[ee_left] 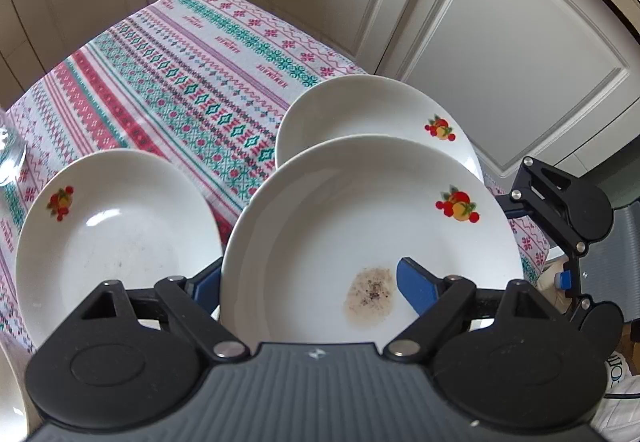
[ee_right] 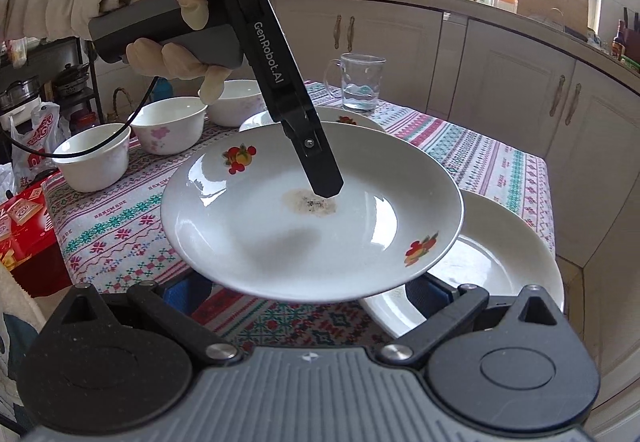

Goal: Organize plates and bowls
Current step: 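Carry the stained plate with the left gripper over the other plate, then lower the stained plate onto the other plate and open the left gripper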

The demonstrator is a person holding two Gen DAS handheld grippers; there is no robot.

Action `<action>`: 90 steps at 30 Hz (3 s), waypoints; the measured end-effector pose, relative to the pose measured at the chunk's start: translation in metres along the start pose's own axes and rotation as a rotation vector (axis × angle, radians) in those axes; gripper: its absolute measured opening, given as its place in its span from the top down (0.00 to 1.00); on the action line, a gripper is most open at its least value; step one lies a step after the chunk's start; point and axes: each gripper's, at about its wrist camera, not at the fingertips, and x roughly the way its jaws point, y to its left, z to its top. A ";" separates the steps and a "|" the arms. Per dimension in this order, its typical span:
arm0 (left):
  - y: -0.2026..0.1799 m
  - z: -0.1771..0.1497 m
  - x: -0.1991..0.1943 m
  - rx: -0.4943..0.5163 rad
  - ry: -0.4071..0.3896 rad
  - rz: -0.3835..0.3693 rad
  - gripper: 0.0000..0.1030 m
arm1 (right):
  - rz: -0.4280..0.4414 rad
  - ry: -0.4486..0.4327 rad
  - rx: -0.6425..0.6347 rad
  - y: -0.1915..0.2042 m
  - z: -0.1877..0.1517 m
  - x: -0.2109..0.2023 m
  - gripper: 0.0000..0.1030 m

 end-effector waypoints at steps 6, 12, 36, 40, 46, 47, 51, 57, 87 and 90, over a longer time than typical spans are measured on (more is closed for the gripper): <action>-0.008 0.029 0.015 0.038 0.003 -0.016 0.15 | -0.040 -0.006 0.036 -0.023 -0.006 -0.007 0.00; -0.015 0.049 0.032 0.070 0.006 -0.033 0.15 | -0.072 -0.008 0.077 -0.041 -0.012 -0.012 0.00; -0.024 0.076 0.073 0.111 0.036 -0.074 0.16 | -0.125 0.026 0.163 -0.064 -0.026 -0.023 0.00; -0.023 0.076 0.076 0.115 0.037 -0.071 0.16 | -0.121 0.031 0.163 -0.063 -0.024 -0.022 0.00; -0.025 0.075 0.077 0.133 0.039 -0.057 0.15 | -0.120 0.034 0.177 -0.064 -0.024 -0.023 0.00; -0.026 0.075 0.077 0.137 0.039 -0.056 0.15 | -0.121 0.035 0.179 -0.065 -0.025 -0.023 0.00; -0.026 0.076 0.077 0.140 0.039 -0.051 0.15 | -0.124 0.036 0.191 -0.065 -0.026 -0.023 0.00; -0.026 0.076 0.078 0.143 0.035 -0.041 0.15 | -0.128 0.032 0.203 -0.067 -0.027 -0.024 0.00; -0.027 0.070 0.060 0.138 0.005 -0.002 0.14 | -0.144 0.051 0.169 -0.060 -0.027 -0.022 0.00; -0.026 0.069 0.056 0.142 -0.005 0.018 0.14 | -0.144 0.058 0.163 -0.058 -0.027 -0.021 0.00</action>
